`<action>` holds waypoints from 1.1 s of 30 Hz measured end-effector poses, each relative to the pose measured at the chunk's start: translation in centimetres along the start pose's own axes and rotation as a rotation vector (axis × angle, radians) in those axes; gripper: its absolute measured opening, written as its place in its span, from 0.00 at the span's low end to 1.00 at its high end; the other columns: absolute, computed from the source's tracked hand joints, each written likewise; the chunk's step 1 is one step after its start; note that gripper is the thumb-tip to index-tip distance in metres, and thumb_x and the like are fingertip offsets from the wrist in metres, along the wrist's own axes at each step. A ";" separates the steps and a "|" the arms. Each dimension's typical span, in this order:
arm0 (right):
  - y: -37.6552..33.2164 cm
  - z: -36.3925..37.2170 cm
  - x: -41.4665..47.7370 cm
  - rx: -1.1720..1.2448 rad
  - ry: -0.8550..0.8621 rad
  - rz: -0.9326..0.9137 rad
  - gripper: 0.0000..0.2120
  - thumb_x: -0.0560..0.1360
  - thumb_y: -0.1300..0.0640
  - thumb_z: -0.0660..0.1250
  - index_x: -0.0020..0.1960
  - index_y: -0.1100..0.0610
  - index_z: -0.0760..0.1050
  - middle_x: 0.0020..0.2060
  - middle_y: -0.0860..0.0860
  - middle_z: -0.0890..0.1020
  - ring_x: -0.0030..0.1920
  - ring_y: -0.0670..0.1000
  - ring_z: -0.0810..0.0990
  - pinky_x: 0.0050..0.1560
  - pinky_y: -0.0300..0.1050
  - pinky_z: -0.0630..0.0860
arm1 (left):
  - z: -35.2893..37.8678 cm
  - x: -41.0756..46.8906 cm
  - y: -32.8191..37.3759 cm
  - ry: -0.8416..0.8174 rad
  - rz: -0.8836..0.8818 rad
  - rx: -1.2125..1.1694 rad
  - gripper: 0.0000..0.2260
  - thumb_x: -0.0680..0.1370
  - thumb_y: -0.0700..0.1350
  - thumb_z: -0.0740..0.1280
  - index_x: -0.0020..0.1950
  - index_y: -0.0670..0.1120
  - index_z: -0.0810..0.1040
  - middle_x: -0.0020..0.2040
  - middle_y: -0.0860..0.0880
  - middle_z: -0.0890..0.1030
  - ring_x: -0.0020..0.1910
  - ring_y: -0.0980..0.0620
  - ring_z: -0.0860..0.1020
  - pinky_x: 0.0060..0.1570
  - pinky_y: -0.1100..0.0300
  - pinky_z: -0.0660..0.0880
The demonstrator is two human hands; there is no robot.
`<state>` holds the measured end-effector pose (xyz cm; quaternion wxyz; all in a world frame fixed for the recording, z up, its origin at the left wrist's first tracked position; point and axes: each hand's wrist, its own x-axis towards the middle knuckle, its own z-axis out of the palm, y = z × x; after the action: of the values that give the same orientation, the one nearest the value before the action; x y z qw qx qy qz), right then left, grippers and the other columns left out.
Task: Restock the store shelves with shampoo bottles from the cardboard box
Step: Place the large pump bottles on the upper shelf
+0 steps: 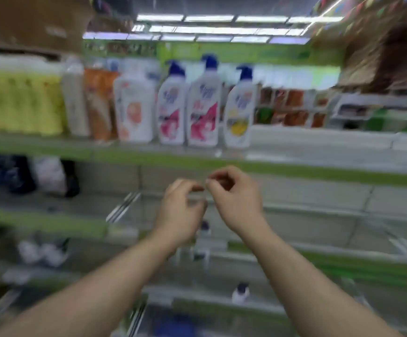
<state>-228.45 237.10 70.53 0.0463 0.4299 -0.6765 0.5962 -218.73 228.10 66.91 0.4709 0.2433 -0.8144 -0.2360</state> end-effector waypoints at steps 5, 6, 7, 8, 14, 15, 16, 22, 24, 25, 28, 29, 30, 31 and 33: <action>1.3 7.2 -12.1 0.032 -0.219 0.054 0.04 0.71 0.58 0.71 0.44 0.51 0.77 0.40 0.49 0.79 0.40 0.48 0.79 0.45 0.46 0.76 | -0.6 -4.6 -7.6 -0.027 -0.614 -0.178 0.10 0.73 0.33 0.71 0.54 0.37 0.81 0.53 0.35 0.83 0.55 0.38 0.81 0.56 0.52 0.76; 1.5 8.2 -14.2 0.020 -0.259 0.076 0.05 0.72 0.57 0.71 0.44 0.52 0.76 0.42 0.49 0.78 0.42 0.49 0.78 0.46 0.47 0.75 | -0.7 -6.0 -9.2 -0.021 -0.689 -0.167 0.10 0.74 0.33 0.70 0.55 0.37 0.81 0.54 0.34 0.83 0.56 0.38 0.81 0.56 0.51 0.76; 1.5 8.9 -16.1 0.018 -0.298 0.098 0.05 0.72 0.58 0.71 0.44 0.52 0.75 0.43 0.49 0.77 0.42 0.48 0.76 0.46 0.46 0.75 | -0.9 -7.3 -10.7 -0.006 -0.758 -0.140 0.10 0.75 0.35 0.69 0.56 0.37 0.81 0.54 0.35 0.83 0.56 0.38 0.81 0.55 0.52 0.76; 1.5 9.7 -18.2 0.027 -0.351 0.130 0.06 0.72 0.58 0.70 0.44 0.51 0.74 0.43 0.48 0.76 0.43 0.48 0.76 0.46 0.46 0.74 | -1.2 -9.0 -12.3 0.012 -0.832 -0.096 0.09 0.76 0.37 0.69 0.55 0.39 0.82 0.54 0.37 0.84 0.56 0.40 0.81 0.54 0.55 0.75; 0.2 12.7 -30.7 0.218 -0.664 0.407 0.08 0.72 0.58 0.65 0.44 0.45 0.76 0.45 0.44 0.79 0.45 0.45 0.78 0.47 0.43 0.77 | -3.4 -20.1 -20.7 0.026 -1.144 0.091 0.08 0.75 0.41 0.67 0.46 0.37 0.82 0.48 0.35 0.84 0.50 0.36 0.81 0.47 0.52 0.76; 0.3 13.1 -32.0 0.253 -0.690 0.457 0.08 0.71 0.58 0.65 0.42 0.46 0.77 0.43 0.44 0.80 0.42 0.44 0.78 0.45 0.40 0.76 | -3.6 -22.1 -21.8 0.005 -1.173 0.112 0.08 0.74 0.41 0.67 0.46 0.37 0.82 0.48 0.35 0.84 0.50 0.36 0.81 0.47 0.52 0.76; 0.4 13.4 -32.9 0.288 -0.739 0.519 0.06 0.69 0.57 0.65 0.40 0.47 0.78 0.39 0.44 0.82 0.39 0.42 0.79 0.41 0.37 0.75 | -3.7 -24.0 -23.0 -0.010 -1.206 0.127 0.08 0.74 0.42 0.67 0.47 0.38 0.82 0.48 0.36 0.84 0.51 0.36 0.81 0.48 0.52 0.76; 7.9 16.9 -35.8 0.087 -1.013 0.748 0.06 0.71 0.56 0.69 0.41 0.51 0.85 0.33 0.45 0.85 0.36 0.38 0.81 0.37 0.28 0.73 | -4.8 -33.6 -29.0 -0.117 -1.336 0.152 0.07 0.75 0.46 0.69 0.50 0.44 0.80 0.51 0.40 0.84 0.51 0.40 0.81 0.47 0.57 0.74; 12.4 18.7 -37.0 -0.098 -1.048 0.759 0.07 0.74 0.55 0.70 0.39 0.53 0.84 0.31 0.42 0.82 0.37 0.39 0.80 0.36 0.25 0.70 | -6.0 -36.4 -30.8 -0.192 -1.331 0.187 0.09 0.75 0.47 0.69 0.53 0.46 0.78 0.52 0.40 0.84 0.54 0.40 0.81 0.53 0.55 0.77; 14.3 19.5 -37.8 -0.182 -1.069 0.756 0.12 0.74 0.53 0.70 0.33 0.55 0.81 0.27 0.44 0.79 0.34 0.42 0.78 0.33 0.28 0.68 | -6.9 -37.8 -31.5 -0.242 -1.331 0.213 0.12 0.75 0.48 0.69 0.56 0.47 0.77 0.52 0.41 0.84 0.54 0.41 0.81 0.55 0.53 0.78; 18.1 21.8 -40.9 -0.382 -1.129 0.809 0.23 0.72 0.45 0.70 0.26 0.57 0.69 0.24 0.50 0.72 0.29 0.47 0.73 0.30 0.39 0.67 | -9.2 -40.8 -32.7 -0.474 -1.276 0.322 0.12 0.76 0.51 0.69 0.57 0.49 0.76 0.51 0.45 0.83 0.51 0.44 0.81 0.51 0.54 0.78; 18.8 22.4 -41.8 -0.402 -1.168 0.811 0.20 0.71 0.44 0.69 0.27 0.56 0.71 0.26 0.49 0.75 0.31 0.48 0.75 0.33 0.42 0.70 | -9.8 -41.6 -32.9 -0.577 -1.232 0.357 0.11 0.75 0.50 0.69 0.56 0.50 0.77 0.51 0.46 0.83 0.50 0.45 0.80 0.50 0.54 0.78; 19.1 23.0 -42.7 -0.413 -1.219 0.802 0.14 0.70 0.45 0.67 0.32 0.53 0.75 0.32 0.48 0.78 0.37 0.49 0.78 0.39 0.44 0.75 | -10.3 -42.5 -33.0 -0.694 -1.176 0.393 0.10 0.74 0.49 0.68 0.55 0.50 0.77 0.53 0.46 0.81 0.51 0.46 0.80 0.50 0.54 0.78; 19.2 23.6 -43.6 -0.402 -1.274 0.792 0.06 0.70 0.47 0.67 0.41 0.49 0.79 0.39 0.48 0.81 0.44 0.51 0.80 0.46 0.44 0.77 | -10.7 -43.3 -33.1 -0.824 -1.104 0.437 0.13 0.73 0.49 0.68 0.57 0.51 0.77 0.55 0.47 0.79 0.54 0.46 0.78 0.53 0.52 0.78; 19.1 24.8 -45.4 -0.389 -1.346 0.764 0.18 0.73 0.50 0.68 0.62 0.44 0.76 0.55 0.48 0.80 0.58 0.54 0.79 0.55 0.44 0.74 | -11.2 -44.7 -33.1 -1.058 -0.939 0.541 0.22 0.72 0.52 0.65 0.66 0.53 0.72 0.60 0.48 0.75 0.61 0.46 0.73 0.58 0.50 0.74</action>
<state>-201.00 238.45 22.73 -0.5056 0.4202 -0.7516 0.0545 -183.48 228.53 22.40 -0.2088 0.5260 -0.7722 -0.2888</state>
